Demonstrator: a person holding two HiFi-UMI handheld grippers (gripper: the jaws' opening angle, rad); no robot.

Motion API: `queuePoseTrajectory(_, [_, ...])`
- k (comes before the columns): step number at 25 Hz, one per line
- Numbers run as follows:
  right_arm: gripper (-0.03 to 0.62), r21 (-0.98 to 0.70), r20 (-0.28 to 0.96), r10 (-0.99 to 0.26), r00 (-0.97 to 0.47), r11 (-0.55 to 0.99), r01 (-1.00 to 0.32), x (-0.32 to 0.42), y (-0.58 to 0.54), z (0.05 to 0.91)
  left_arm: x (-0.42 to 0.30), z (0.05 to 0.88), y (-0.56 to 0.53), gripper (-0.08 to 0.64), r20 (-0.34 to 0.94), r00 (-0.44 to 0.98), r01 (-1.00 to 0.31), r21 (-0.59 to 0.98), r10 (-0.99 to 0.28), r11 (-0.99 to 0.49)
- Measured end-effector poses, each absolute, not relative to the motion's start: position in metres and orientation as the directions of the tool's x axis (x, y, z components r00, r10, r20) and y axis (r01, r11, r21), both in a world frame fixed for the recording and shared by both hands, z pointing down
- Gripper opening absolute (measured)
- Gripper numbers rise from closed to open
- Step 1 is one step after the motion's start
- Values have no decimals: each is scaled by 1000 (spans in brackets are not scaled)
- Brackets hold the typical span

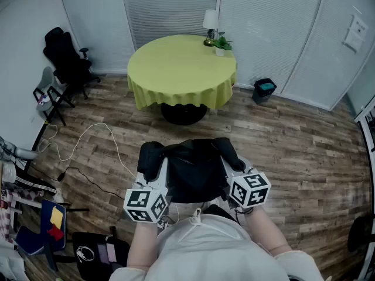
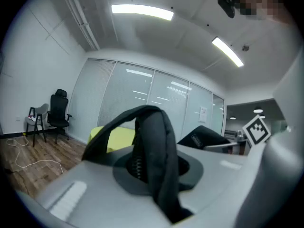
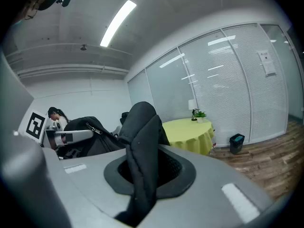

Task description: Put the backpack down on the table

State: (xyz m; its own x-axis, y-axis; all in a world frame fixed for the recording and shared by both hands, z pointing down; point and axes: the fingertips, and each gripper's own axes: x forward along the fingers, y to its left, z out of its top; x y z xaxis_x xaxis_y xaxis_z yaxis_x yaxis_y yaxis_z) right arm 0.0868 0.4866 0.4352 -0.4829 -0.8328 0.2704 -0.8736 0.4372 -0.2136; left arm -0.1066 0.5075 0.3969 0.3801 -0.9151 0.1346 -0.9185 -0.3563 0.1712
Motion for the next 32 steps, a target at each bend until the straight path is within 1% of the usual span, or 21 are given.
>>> queuePoseTrajectory(10, [37,-236,293,-817,-497,442,-866,95,468,448,-97,408,489,34,166,381,-919,179,-910,-352])
queuePoseTrajectory(16, [37,-292,300,-793,-530,452,-843,105,435,460,-88,418,460,34,186,353,-928,193,-917,-318])
queuePoseTrajectory(32, [37,-307,297,-731,-614,536,-786,187,303,461,-4,419,344,34,187,279,-950,201,-942,-241])
